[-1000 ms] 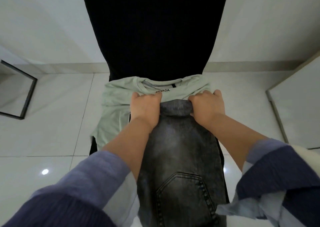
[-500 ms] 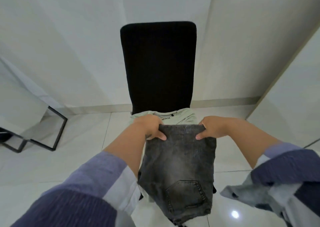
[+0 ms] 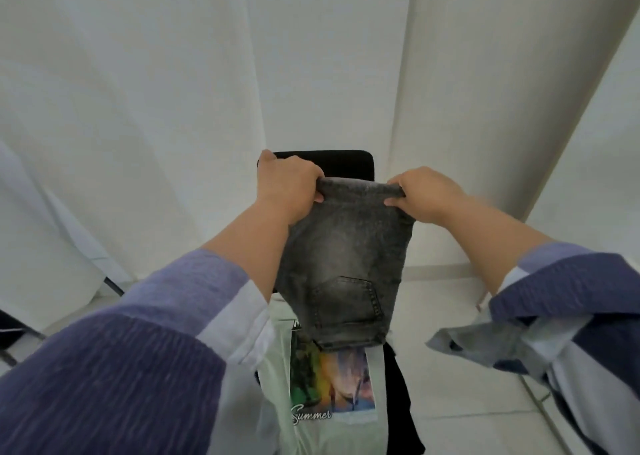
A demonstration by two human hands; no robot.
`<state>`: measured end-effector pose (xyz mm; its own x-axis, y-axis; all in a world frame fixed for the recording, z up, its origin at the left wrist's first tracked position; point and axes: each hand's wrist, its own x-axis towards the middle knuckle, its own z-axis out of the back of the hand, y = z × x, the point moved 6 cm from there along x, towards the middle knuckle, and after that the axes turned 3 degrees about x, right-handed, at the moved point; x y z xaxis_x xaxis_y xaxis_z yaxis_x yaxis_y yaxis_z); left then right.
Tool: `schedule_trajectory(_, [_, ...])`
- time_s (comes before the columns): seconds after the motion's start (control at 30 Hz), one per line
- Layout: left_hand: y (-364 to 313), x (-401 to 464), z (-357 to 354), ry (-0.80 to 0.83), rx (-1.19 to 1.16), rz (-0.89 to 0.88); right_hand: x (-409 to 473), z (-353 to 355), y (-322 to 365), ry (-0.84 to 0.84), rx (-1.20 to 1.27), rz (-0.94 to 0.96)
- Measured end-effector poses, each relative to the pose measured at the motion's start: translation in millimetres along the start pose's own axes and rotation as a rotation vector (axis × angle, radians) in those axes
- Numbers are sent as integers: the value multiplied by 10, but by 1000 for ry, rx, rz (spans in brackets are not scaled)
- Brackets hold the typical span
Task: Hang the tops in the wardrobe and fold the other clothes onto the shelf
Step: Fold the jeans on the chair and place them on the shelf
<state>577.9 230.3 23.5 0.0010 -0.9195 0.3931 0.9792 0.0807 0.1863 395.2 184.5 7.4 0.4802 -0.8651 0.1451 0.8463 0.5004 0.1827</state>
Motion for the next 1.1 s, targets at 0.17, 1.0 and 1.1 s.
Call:
schedule_trajectory(0.17, [13,-301,-94,14,-13,-9,-175,-213,92,-25,14,8])
schedule_trajectory(1.0, [-467,-1839,-2047,415,-117,54,-1169,-2394,-13,168,-37,-84])
schedule_trajectory(1.1, [-414,-1556,-2274,364,-110,97,-816,-2526,-116,77,-43,-92])
